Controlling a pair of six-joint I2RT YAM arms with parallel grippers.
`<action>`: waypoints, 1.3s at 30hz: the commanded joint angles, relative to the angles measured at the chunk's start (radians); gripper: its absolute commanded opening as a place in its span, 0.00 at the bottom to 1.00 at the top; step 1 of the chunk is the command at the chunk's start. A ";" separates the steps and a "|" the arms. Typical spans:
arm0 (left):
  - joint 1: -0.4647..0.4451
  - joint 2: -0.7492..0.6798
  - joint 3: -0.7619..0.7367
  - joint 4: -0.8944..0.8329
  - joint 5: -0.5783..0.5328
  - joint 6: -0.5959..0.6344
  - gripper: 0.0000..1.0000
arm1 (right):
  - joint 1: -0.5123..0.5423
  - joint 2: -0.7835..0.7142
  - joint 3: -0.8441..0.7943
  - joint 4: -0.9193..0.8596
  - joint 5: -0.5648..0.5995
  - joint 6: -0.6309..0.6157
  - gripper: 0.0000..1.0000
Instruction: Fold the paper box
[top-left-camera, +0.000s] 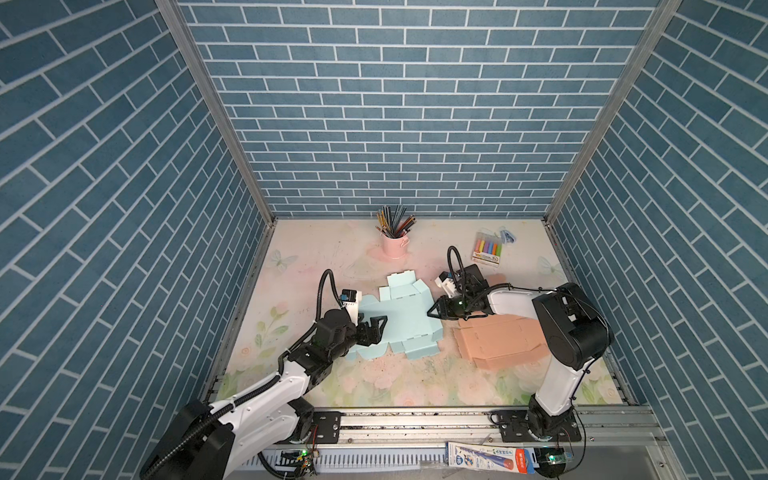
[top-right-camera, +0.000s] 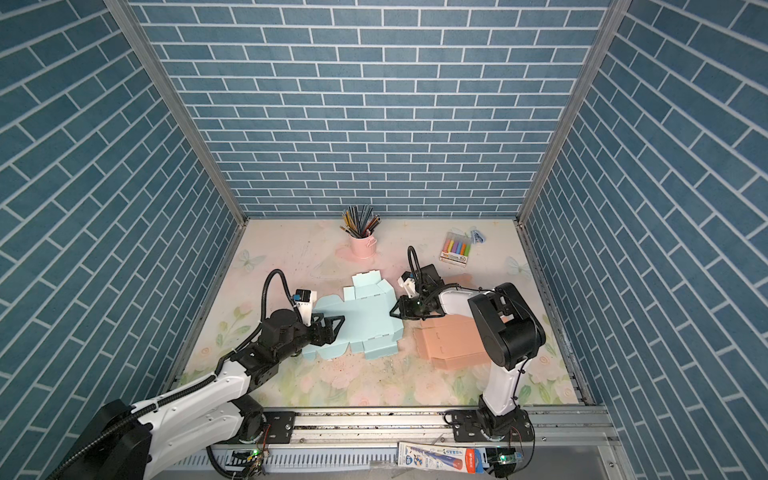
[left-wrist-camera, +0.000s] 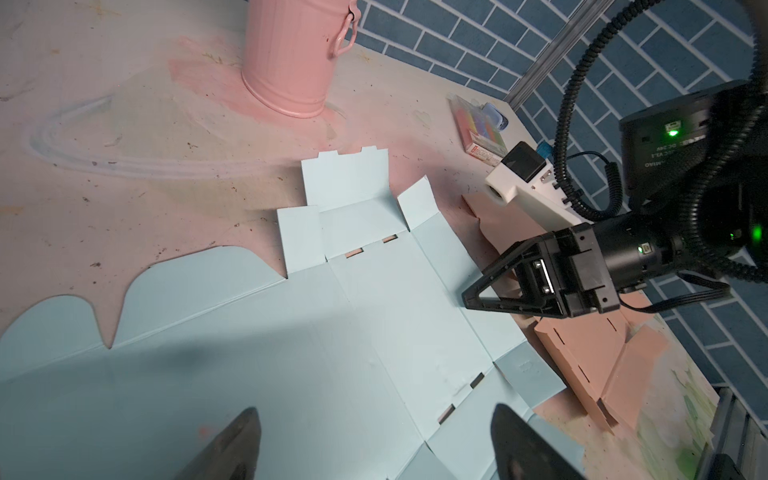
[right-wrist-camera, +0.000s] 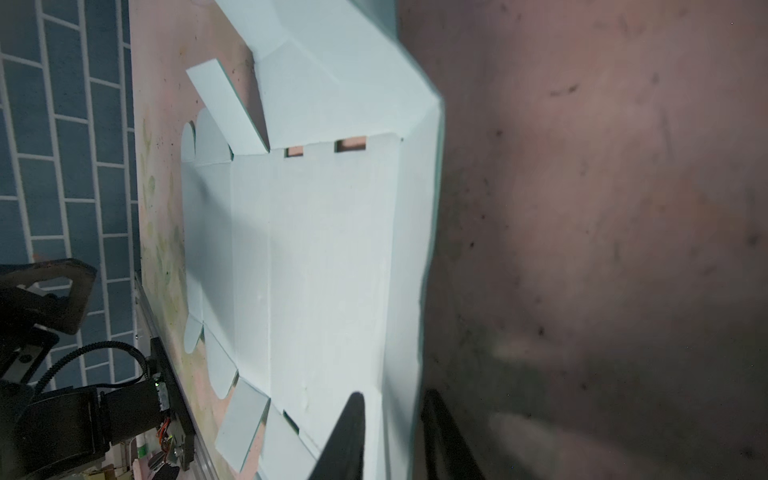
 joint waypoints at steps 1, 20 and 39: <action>0.004 0.010 0.030 0.006 0.013 0.009 0.87 | 0.004 -0.020 -0.030 0.059 -0.005 0.062 0.22; 0.004 -0.006 0.029 -0.006 0.010 0.003 0.49 | 0.045 -0.070 0.105 -0.242 0.206 -0.170 0.03; 0.264 0.330 0.222 0.033 0.165 0.043 0.00 | 0.120 -0.173 0.178 -0.339 0.305 -0.305 0.03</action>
